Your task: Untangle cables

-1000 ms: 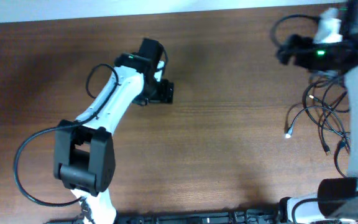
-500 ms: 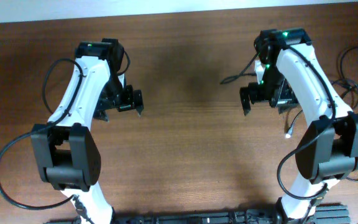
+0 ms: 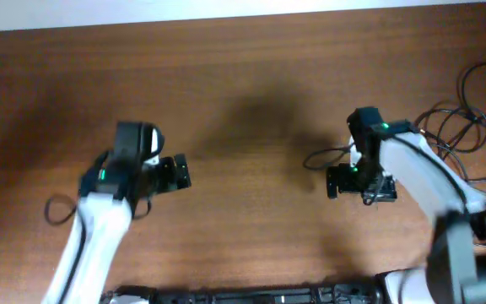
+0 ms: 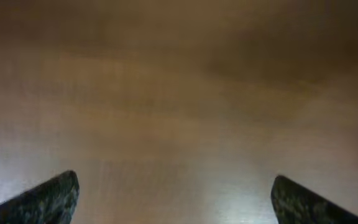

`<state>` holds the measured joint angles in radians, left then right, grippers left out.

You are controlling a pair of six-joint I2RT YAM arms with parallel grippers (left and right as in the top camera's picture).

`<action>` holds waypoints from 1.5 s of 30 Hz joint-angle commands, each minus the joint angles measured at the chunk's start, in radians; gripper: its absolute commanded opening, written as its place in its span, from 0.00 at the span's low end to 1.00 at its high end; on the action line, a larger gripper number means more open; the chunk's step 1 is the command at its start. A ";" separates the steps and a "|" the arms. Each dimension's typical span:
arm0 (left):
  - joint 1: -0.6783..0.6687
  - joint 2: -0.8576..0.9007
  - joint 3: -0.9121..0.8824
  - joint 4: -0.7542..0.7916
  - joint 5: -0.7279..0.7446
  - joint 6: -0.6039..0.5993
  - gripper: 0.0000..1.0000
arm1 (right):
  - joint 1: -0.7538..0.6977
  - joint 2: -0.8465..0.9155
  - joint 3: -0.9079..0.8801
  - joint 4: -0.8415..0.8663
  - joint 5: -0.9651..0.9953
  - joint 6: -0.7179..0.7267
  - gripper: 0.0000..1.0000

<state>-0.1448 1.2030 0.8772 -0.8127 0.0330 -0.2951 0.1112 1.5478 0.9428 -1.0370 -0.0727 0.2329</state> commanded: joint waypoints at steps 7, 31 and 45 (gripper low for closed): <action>-0.002 -0.607 -0.190 0.064 -0.040 -0.006 0.99 | 0.000 -0.843 -0.149 0.068 0.103 0.011 0.98; -0.002 -0.609 -0.190 0.063 -0.041 -0.006 0.99 | 0.000 -1.103 -0.154 0.046 0.115 0.011 0.99; -0.002 -0.609 -0.190 0.062 -0.041 -0.006 0.99 | 0.000 -1.341 -0.302 0.242 0.190 -0.045 0.99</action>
<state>-0.1448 0.5976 0.6914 -0.7517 -0.0006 -0.2955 0.1112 0.2970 0.7368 -0.8692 0.0910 0.2230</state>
